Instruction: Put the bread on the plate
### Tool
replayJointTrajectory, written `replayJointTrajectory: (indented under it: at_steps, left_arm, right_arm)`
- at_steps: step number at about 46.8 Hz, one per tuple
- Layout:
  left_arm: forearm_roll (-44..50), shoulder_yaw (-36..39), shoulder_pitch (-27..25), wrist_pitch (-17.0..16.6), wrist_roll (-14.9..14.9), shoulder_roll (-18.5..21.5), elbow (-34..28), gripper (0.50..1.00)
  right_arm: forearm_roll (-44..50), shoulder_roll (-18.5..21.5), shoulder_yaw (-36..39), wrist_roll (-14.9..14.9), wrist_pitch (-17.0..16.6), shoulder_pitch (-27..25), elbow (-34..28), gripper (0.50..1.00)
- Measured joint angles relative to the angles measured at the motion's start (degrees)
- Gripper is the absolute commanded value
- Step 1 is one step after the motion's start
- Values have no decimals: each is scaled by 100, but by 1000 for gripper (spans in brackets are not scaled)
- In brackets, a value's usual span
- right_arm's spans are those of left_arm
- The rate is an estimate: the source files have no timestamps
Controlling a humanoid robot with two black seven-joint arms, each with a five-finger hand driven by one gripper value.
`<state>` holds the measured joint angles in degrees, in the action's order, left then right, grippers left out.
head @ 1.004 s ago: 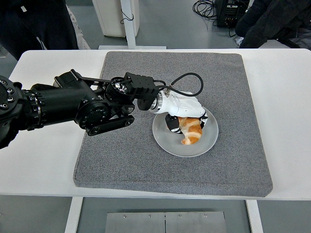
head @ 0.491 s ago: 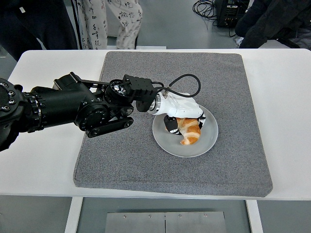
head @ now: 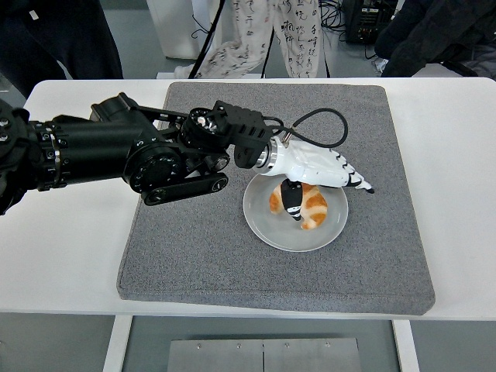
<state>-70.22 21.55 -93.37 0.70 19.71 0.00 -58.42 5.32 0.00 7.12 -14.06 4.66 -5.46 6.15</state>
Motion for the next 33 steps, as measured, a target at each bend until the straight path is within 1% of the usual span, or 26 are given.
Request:
replayJointTrajectory:
  at_steps: [4,7,10,16,23,27,33]
  left_arm:
    - [258,-91,-347,179,52,0,-161,999]
    - [417,-226,-490,289,216,0,-215,998]
    - [547,-402,-532,334,321,0,-211,999]
    - [932,-645,-513,342,303,0,-14,999]
    - [1774,-715,-485,329,247,107,468,999]
    - [2268,-729,-465,344,174,116,884,999]
    - [3345,-737,-401,353,74,82,1561,999]
  right_arm:
    - [1,0,0,0,0,1,0,1000]
    - [2,0,0,0,0,1,0,1000]
    - [2,0,0,0,0,-2,0,1000]
    - [2,0,0,4,0,-2,0,1000]
    - [0,0,0,1,0,1,0,1000]
    - [-2,0,0,1,0,2,0,1000]
    - [-1,0,-2,0,0,0,0,1000]
